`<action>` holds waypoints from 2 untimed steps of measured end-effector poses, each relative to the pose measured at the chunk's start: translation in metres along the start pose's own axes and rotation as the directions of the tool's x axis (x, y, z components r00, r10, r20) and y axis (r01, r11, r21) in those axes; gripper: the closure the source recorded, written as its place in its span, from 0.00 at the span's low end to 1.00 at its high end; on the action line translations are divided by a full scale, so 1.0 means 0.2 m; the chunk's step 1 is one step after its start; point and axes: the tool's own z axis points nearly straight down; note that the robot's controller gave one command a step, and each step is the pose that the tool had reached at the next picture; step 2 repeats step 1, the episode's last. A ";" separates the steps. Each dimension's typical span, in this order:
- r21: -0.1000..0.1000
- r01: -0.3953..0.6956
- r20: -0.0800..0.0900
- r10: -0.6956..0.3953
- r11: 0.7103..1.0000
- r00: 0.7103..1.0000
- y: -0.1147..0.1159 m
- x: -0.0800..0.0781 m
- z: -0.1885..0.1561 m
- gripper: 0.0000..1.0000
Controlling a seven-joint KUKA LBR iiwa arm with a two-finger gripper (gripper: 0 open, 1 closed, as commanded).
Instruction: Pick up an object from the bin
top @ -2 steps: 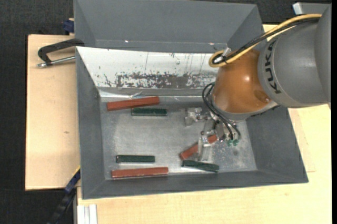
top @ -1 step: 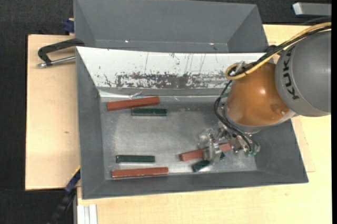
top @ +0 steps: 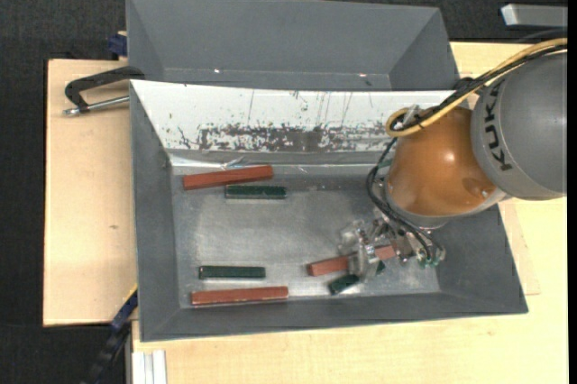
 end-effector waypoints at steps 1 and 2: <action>0.000 -0.016 0.004 0.016 1.000 1.000 0.03 -0.06 -0.65 1.00; 0.000 -0.016 0.004 0.016 1.000 1.000 0.03 -0.06 -0.65 1.00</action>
Offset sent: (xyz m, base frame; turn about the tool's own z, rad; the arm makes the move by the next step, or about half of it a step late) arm 0.0000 0.0000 0.0000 0.0000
